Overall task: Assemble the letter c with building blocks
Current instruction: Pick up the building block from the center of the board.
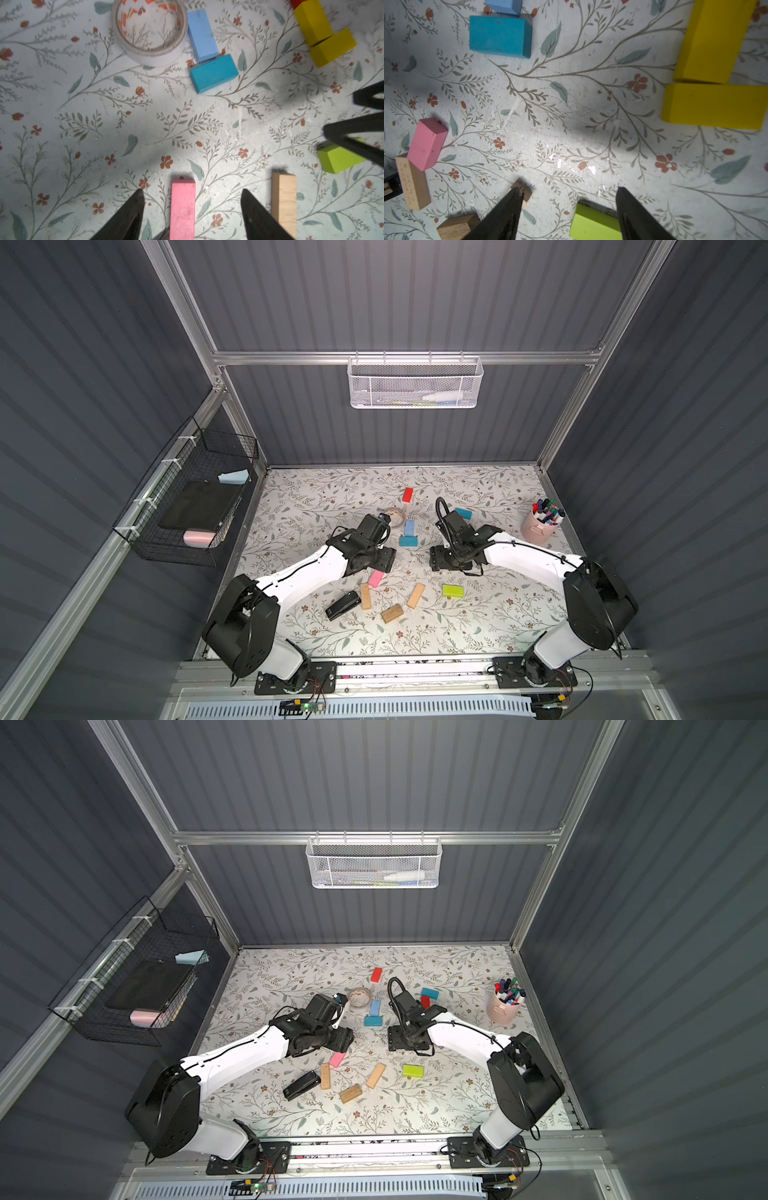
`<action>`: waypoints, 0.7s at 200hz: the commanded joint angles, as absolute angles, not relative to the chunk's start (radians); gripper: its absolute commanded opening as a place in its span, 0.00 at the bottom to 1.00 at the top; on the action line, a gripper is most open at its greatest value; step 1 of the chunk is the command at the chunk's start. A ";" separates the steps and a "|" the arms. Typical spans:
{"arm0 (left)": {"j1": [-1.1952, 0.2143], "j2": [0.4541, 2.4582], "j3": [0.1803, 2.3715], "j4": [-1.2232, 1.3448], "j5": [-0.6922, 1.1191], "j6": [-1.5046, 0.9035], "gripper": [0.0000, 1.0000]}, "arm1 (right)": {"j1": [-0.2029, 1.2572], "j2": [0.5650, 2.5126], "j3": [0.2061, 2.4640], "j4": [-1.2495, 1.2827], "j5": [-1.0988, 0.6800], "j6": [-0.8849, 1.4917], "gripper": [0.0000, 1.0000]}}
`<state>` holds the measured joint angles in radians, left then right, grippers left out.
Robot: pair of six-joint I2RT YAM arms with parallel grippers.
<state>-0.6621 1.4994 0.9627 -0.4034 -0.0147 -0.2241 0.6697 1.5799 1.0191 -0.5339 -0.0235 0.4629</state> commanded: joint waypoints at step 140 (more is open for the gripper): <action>-0.664 1.686 1.008 -0.549 0.040 -0.230 0.48 | 0.623 1.517 0.991 -0.546 -0.068 0.410 0.72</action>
